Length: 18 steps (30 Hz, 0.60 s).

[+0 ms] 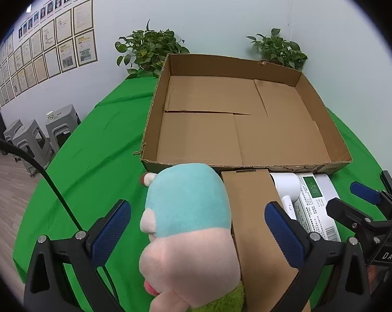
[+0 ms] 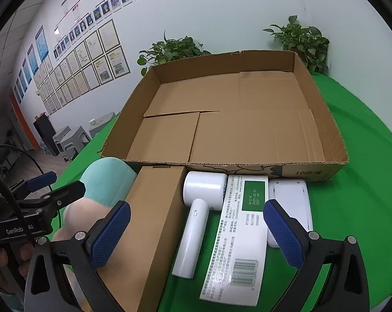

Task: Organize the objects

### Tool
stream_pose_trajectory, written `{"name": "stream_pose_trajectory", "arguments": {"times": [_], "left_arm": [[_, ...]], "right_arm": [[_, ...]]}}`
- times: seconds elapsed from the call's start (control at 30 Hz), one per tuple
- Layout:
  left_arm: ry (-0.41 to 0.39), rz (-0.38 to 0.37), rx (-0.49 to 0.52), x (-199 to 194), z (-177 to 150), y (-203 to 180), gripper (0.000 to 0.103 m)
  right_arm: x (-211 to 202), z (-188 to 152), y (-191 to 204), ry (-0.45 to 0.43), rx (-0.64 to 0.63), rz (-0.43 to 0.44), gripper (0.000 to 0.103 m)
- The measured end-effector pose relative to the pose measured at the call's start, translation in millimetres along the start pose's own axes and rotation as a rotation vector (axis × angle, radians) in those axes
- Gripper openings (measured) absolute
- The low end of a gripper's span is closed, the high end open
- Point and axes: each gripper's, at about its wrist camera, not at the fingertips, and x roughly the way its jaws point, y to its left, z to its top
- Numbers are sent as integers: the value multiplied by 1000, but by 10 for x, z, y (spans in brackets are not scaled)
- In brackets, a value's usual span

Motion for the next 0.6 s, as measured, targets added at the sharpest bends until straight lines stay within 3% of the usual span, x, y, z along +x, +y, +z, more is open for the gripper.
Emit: {"name": "stream_pose_trajectory", "arguments": {"times": [0.17,0.6], "left_arm": [[-4,12,1,-8,-69,-10,102],[19,-67,-32,-62,-97,7,102]], "right_arm": [[82,-1,-18,-12,5,-1,103],[-334,72,-37,-38,25,-60,103]]}}
